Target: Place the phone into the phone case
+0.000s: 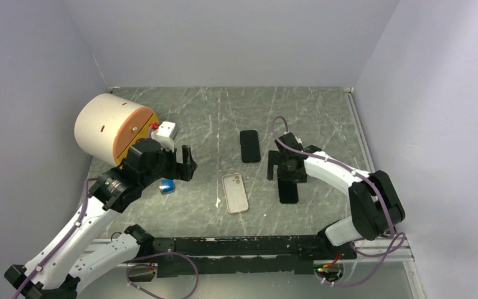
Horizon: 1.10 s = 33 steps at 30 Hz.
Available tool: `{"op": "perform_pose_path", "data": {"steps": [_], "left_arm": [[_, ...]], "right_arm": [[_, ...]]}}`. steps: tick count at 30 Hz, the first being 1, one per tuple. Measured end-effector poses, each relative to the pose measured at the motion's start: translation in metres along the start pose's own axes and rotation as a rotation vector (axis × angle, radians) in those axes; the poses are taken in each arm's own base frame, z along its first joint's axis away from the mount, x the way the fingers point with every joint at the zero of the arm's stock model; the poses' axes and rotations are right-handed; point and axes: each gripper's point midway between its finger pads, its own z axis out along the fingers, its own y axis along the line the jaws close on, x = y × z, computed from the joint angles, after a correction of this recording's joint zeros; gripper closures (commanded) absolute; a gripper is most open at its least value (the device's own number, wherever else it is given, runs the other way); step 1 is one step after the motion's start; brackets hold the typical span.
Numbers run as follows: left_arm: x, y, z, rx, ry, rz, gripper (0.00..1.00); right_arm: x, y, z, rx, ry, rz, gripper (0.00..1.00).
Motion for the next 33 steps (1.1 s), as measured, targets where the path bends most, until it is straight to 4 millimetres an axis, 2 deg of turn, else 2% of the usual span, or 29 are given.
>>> {"op": "perform_pose_path", "data": {"steps": [7, 10, 14, 24, 33], "left_arm": [[-0.002, 0.0, -0.003, 0.005, -0.013, -0.002, 0.06], [-0.002, 0.0, -0.004, 0.006, -0.016, -0.002, 0.06], [-0.002, 0.0, -0.004, 0.005, -0.015, -0.002, 0.06], [-0.002, 0.002, -0.003, -0.005, -0.017, -0.002, 0.06], [-0.002, 0.002, -0.002, -0.007, -0.013, -0.002, 0.06]], "right_arm": [[0.023, -0.002, 0.004, 0.015, 0.035, 0.013, 0.06], [0.024, 0.001, 0.004, 0.014, 0.026, 0.014, 0.06], [0.023, -0.002, 0.004, 0.033, 0.014, 0.009, 0.01], [0.016, -0.019, 0.005, 0.124, -0.03, -0.007, 0.01], [0.017, -0.019, 0.015, 0.127, -0.023, -0.029, 0.12]]}}
